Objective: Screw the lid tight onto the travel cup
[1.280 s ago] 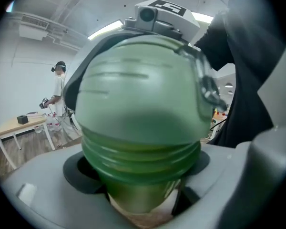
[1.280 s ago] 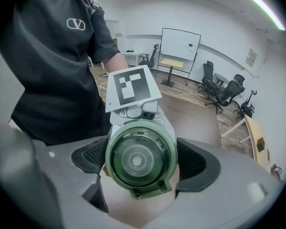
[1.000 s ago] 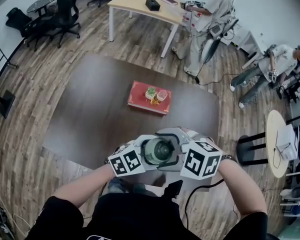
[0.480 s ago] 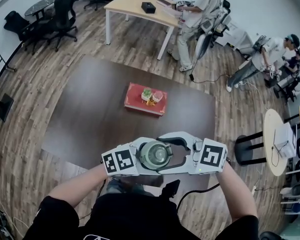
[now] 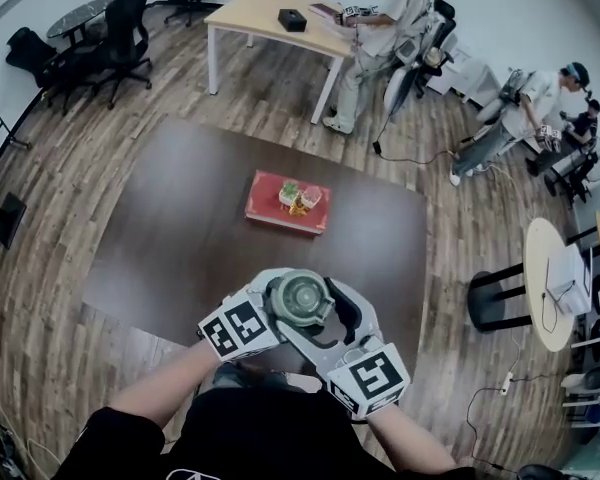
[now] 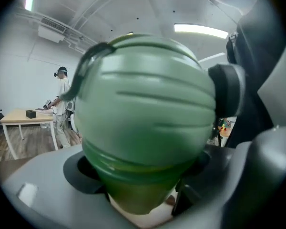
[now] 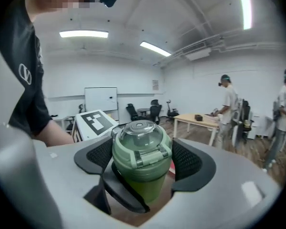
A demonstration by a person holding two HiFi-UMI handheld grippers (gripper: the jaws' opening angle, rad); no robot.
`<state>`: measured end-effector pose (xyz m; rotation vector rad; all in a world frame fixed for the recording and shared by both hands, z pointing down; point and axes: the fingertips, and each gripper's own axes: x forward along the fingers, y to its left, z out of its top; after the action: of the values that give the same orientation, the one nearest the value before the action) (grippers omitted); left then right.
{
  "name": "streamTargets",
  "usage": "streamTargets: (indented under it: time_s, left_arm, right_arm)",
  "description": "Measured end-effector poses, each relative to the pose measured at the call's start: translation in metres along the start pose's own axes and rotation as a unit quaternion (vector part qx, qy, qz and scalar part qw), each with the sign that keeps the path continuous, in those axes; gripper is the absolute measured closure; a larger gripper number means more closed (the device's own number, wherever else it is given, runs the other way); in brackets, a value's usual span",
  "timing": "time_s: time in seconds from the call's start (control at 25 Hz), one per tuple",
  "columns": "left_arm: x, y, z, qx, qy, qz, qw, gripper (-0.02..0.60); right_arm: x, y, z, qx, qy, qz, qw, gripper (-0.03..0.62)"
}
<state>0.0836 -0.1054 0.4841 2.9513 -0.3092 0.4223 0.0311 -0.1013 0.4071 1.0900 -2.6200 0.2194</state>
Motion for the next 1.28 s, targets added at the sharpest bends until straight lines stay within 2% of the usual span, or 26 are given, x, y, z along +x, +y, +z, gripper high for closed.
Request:
streamTargets:
  time_s: [0.08, 0.2, 0.36, 0.48, 0.6, 0.72, 0.8, 0.84, 0.88, 0.96, 1.04, 1.12, 1.2, 1.28]
  left_arm:
    - [-0.001, 0.001, -0.001, -0.007, -0.003, 0.002, 1.0, 0.161]
    - [-0.002, 0.0, -0.001, -0.015, -0.006, -0.004, 0.9999, 0.161]
    - [-0.004, -0.004, 0.006, -0.02, -0.013, -0.023, 0.9994, 0.161]
    - [-0.009, -0.007, 0.013, -0.012, -0.016, -0.041, 0.999, 0.161]
    - [-0.011, -0.019, 0.015, -0.003, -0.007, -0.063, 0.998, 0.161]
    - [-0.01, -0.029, 0.016, 0.001, 0.002, -0.079, 0.9969, 0.161]
    - [-0.011, -0.028, 0.018, 0.007, 0.004, -0.075, 0.9972, 0.161]
    - [-0.011, -0.026, 0.019, 0.008, 0.003, -0.068, 0.9977, 0.161]
    - [-0.013, -0.022, 0.02, 0.008, 0.002, -0.058, 0.9983, 0.161]
    - [-0.015, -0.013, 0.022, 0.003, -0.003, -0.035, 0.9994, 0.161]
    - [-0.017, -0.005, 0.023, -0.004, -0.006, -0.015, 0.9999, 0.161]
    - [-0.018, -0.001, 0.022, -0.01, -0.007, -0.005, 0.9999, 0.161]
    - [-0.018, -0.001, 0.02, -0.01, -0.002, -0.004, 0.9999, 0.161]
    - [-0.016, -0.003, 0.016, -0.008, 0.004, -0.008, 0.9999, 0.161]
  right_arm:
    - [0.001, 0.0, 0.001, 0.009, -0.01, -0.034, 0.999, 0.192]
    - [-0.001, 0.001, 0.003, 0.004, -0.029, -0.01, 1.0, 0.189]
    - [-0.017, 0.005, 0.005, -0.041, -0.056, 0.103, 0.992, 0.189]
    - [-0.023, 0.009, -0.001, -0.077, -0.037, 0.176, 0.981, 0.189]
    - [-0.023, 0.008, 0.002, -0.087, -0.025, 0.238, 0.967, 0.189]
    - [-0.026, 0.01, 0.01, -0.082, -0.016, 0.308, 0.948, 0.189]
    - [-0.024, 0.013, 0.011, -0.095, -0.007, 0.332, 0.938, 0.191]
    - [-0.023, 0.014, 0.012, -0.099, -0.01, 0.331, 0.938, 0.195]
    - [-0.02, 0.014, 0.014, -0.101, -0.02, 0.321, 0.941, 0.197]
    - [-0.016, 0.012, 0.019, -0.093, -0.053, 0.275, 0.956, 0.199]
    - [-0.011, 0.009, 0.023, -0.069, -0.085, 0.199, 0.974, 0.2]
    - [-0.008, 0.007, 0.025, -0.034, -0.107, 0.105, 0.988, 0.201]
    - [-0.008, 0.006, 0.025, 0.003, -0.129, 0.016, 0.992, 0.203]
    - [-0.009, 0.006, 0.021, 0.021, -0.149, -0.04, 0.988, 0.203]
